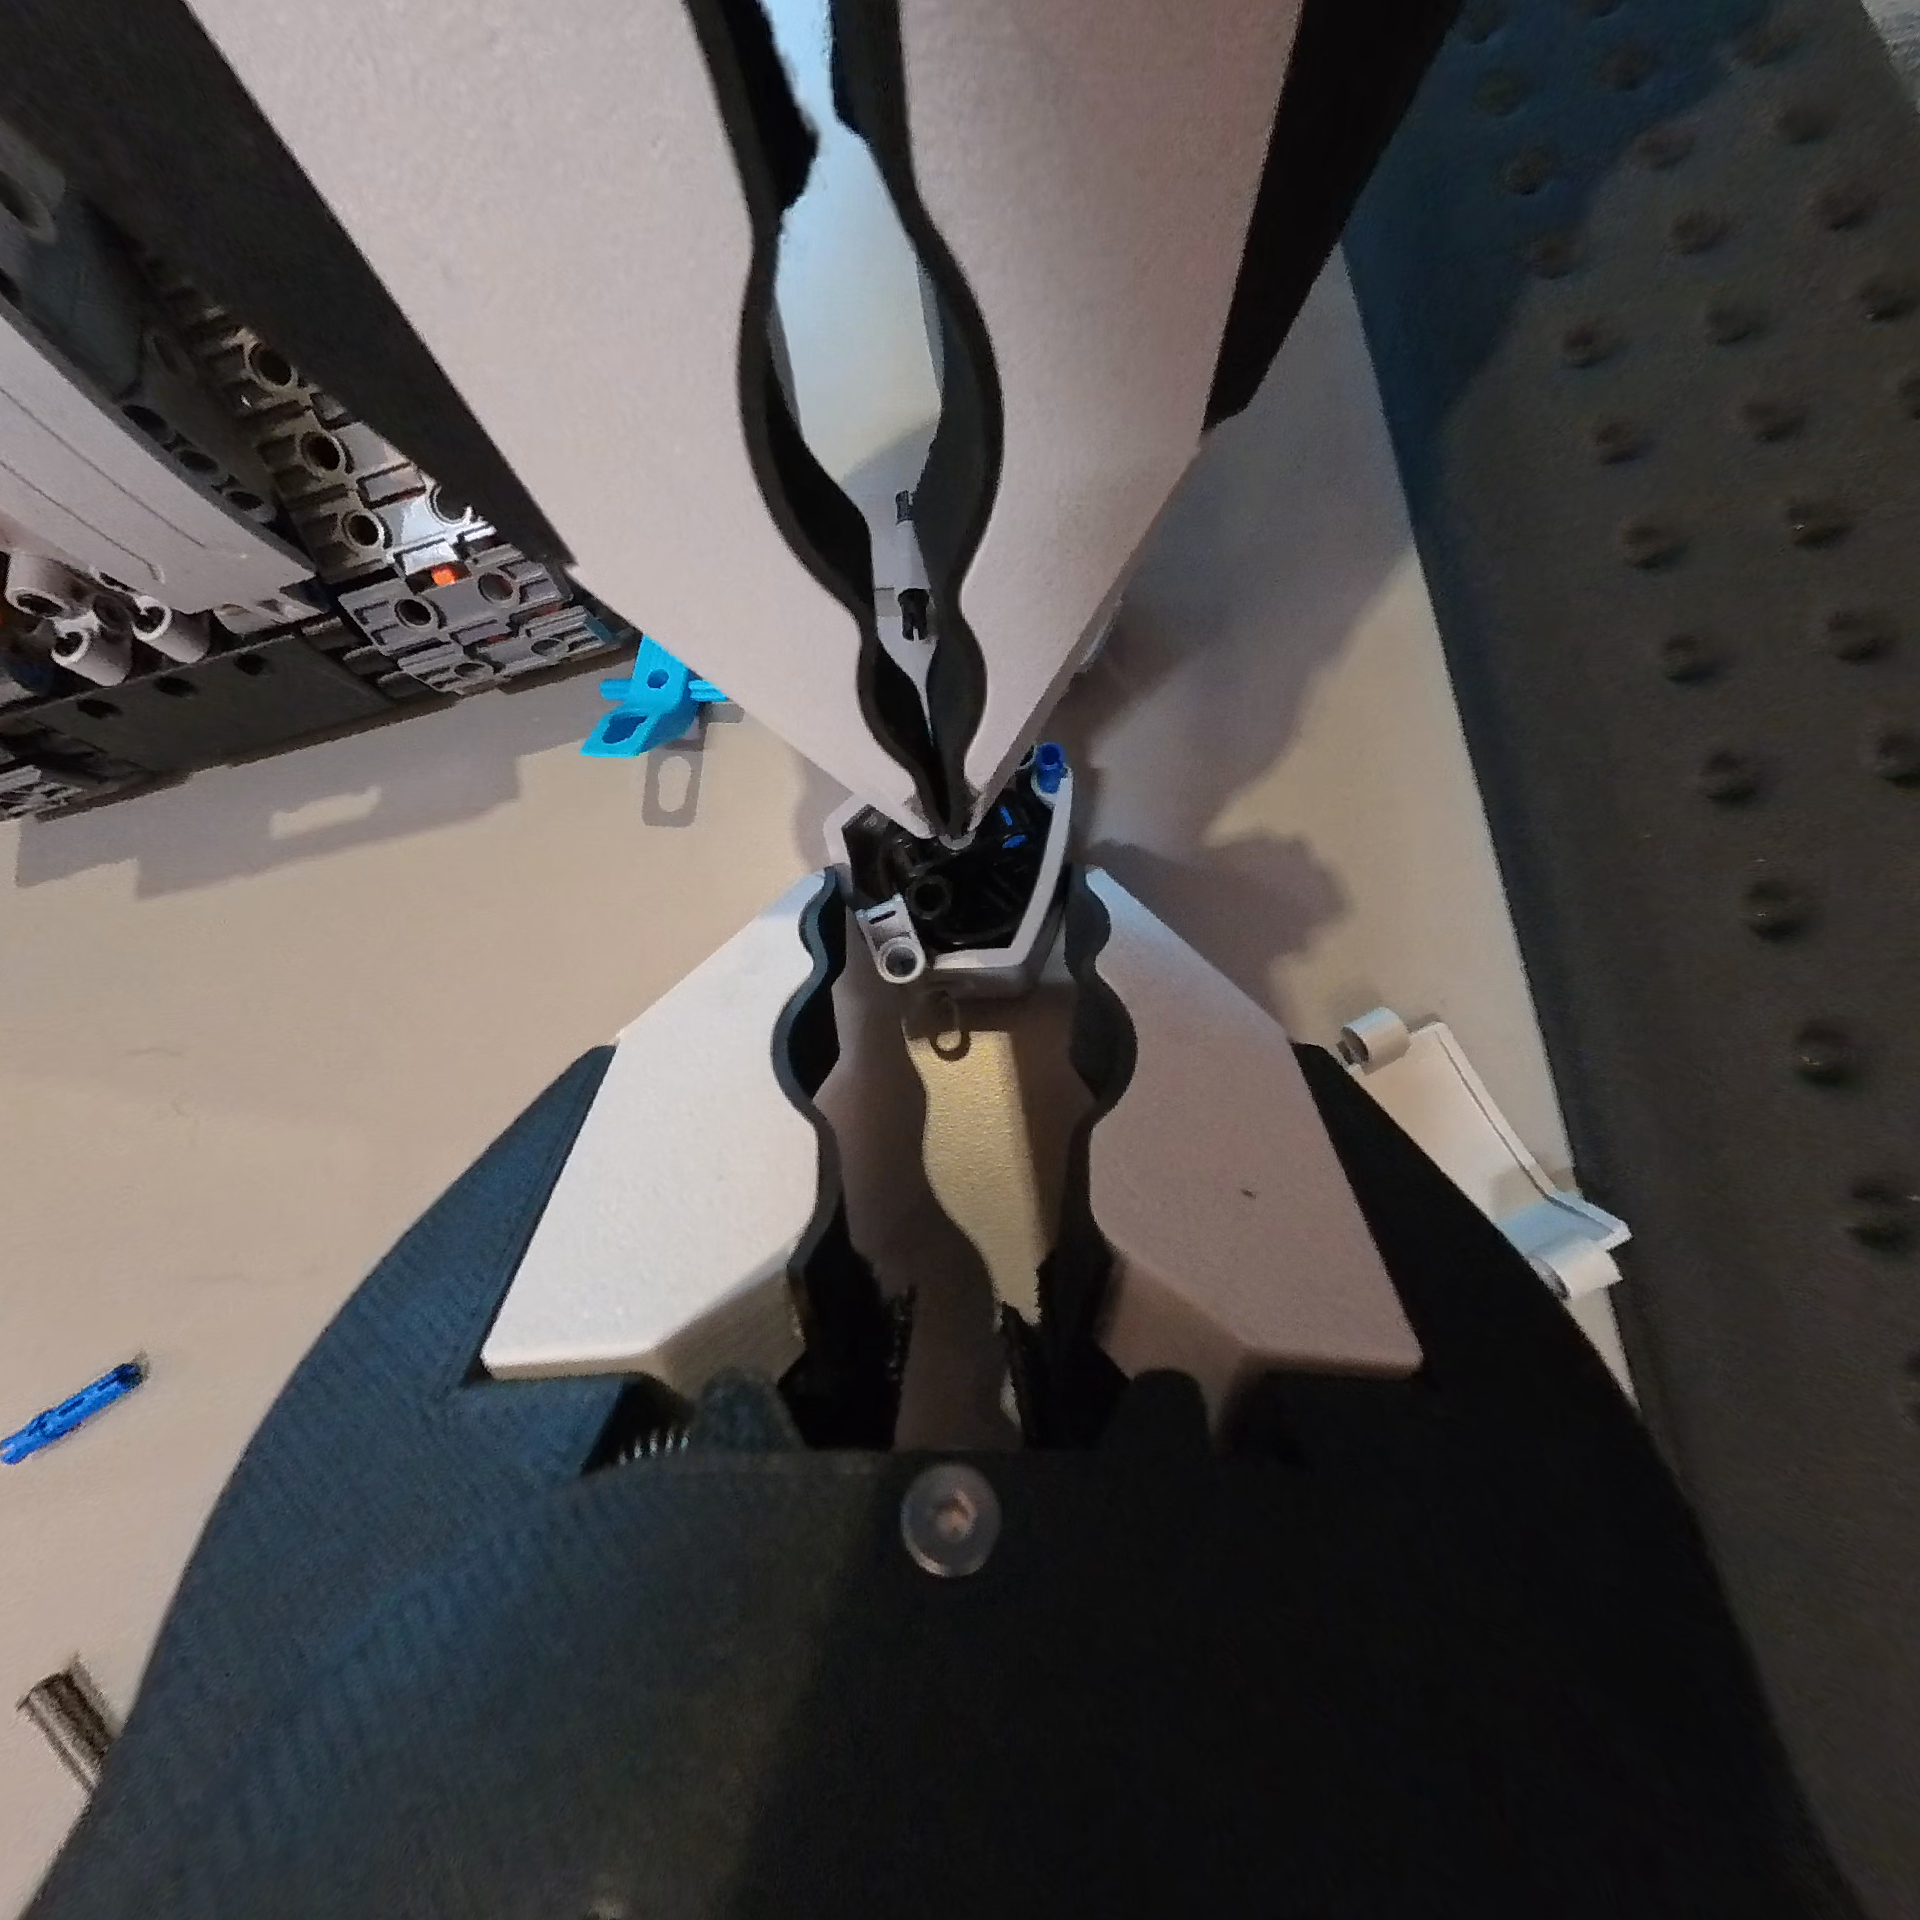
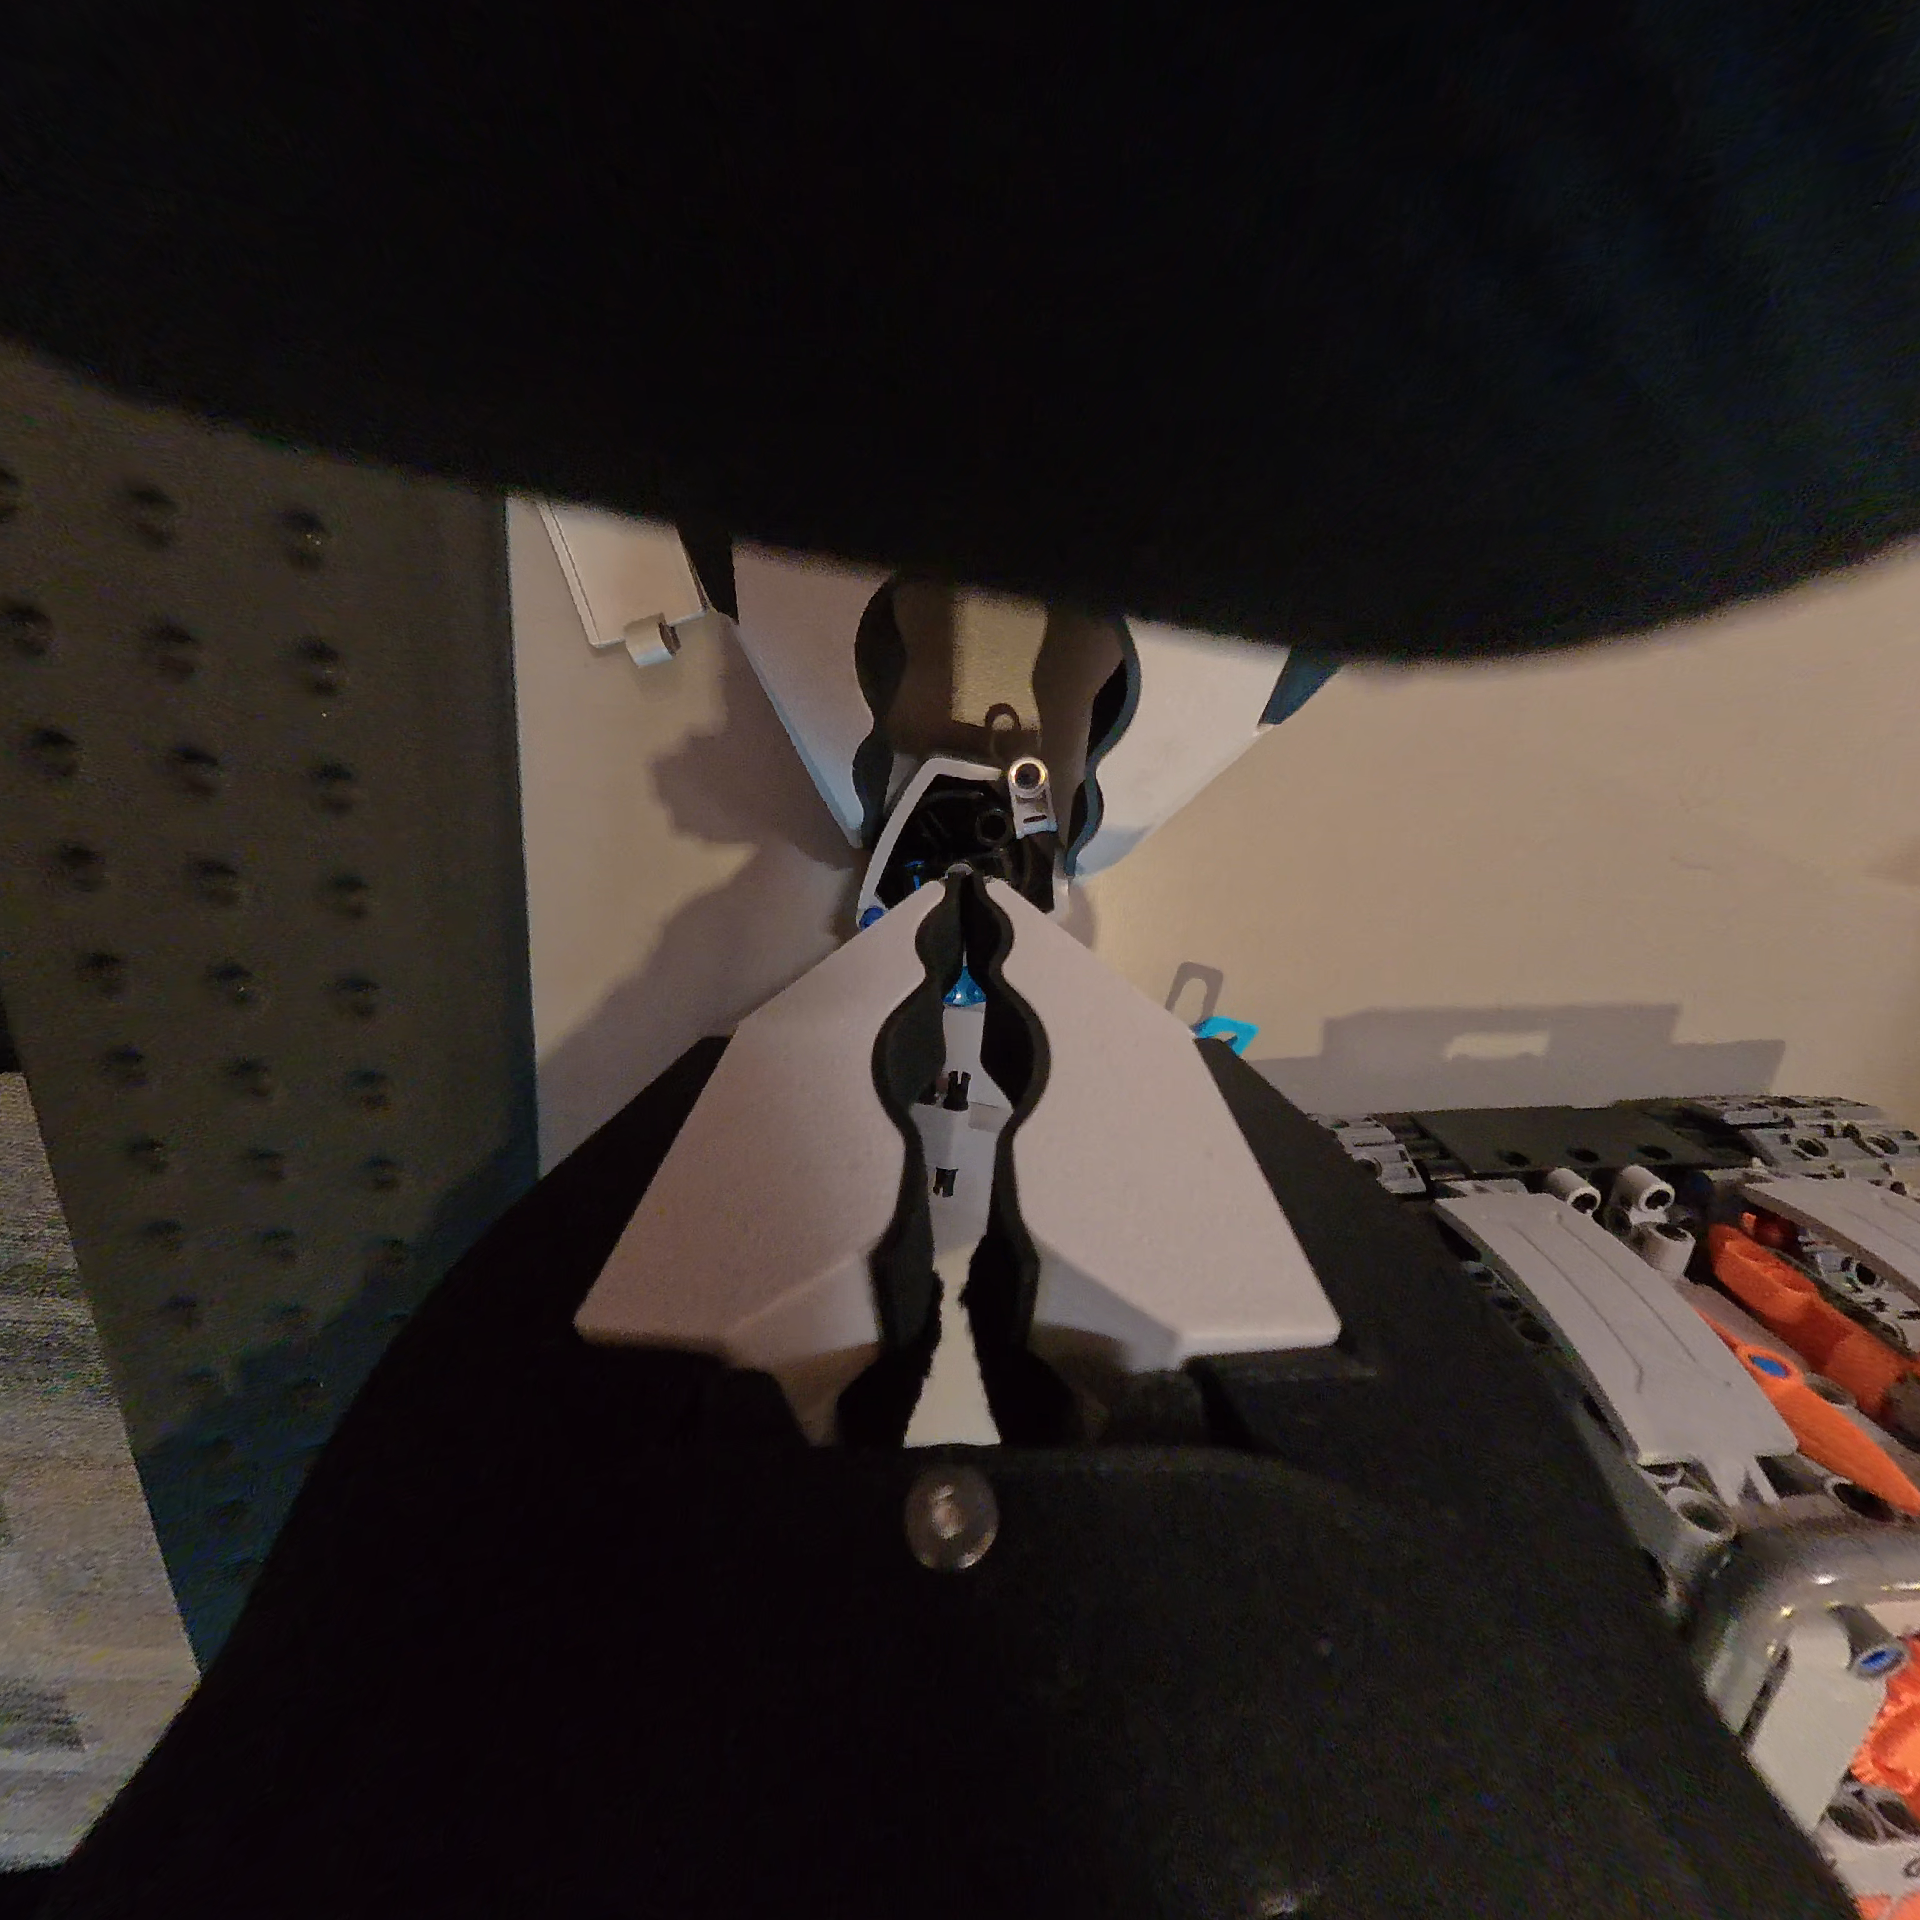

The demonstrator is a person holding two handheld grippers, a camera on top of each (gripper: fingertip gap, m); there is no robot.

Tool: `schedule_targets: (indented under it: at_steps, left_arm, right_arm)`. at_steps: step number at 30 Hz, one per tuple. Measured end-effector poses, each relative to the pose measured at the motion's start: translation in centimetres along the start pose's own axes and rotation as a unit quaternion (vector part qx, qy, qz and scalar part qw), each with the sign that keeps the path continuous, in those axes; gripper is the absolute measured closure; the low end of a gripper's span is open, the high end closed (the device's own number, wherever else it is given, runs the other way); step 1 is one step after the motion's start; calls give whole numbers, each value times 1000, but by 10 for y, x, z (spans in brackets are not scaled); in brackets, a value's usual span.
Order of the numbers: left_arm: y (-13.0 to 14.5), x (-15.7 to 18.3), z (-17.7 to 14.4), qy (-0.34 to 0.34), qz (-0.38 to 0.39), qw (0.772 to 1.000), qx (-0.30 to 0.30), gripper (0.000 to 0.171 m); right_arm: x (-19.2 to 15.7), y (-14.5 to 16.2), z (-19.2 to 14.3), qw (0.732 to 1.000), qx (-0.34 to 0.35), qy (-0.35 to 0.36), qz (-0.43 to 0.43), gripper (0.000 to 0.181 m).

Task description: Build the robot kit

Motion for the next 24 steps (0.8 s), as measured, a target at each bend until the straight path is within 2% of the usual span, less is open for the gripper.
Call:
schedule_targets:
  at_steps: [1,13,17,19,24]
  left_arm:
    - [0,0,0,0,-1,1000,0,132]
    - [0,0,0,-3,-2,1000,1,131]
    - [0,0,0,-9,0,1000,0,131]
    - [0,1,-1,-11,5,1000,0,132]
    - [1,4,-3,-3,3,1000,-5,127]
  right_arm:
    - [0,0,0,1000,0,-1,0,181]
    - [1,-2,1,1000,14,-5,17,181]
    - [1,-2,0,999,19,14,24,181]
    - [3,-3,-1,998,20,47,23,181]
    - [-2,6,-4,993,99,41,58,173]
Point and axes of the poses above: each gripper's, where its closed fingertips meet, z out along the fingers, y out of its underside, x = y × z across the jaws, the point moved 4 cm from there along -z, back along the fingers, and after that the axes turned 7 degrees about -y, right-handed, at the moved point
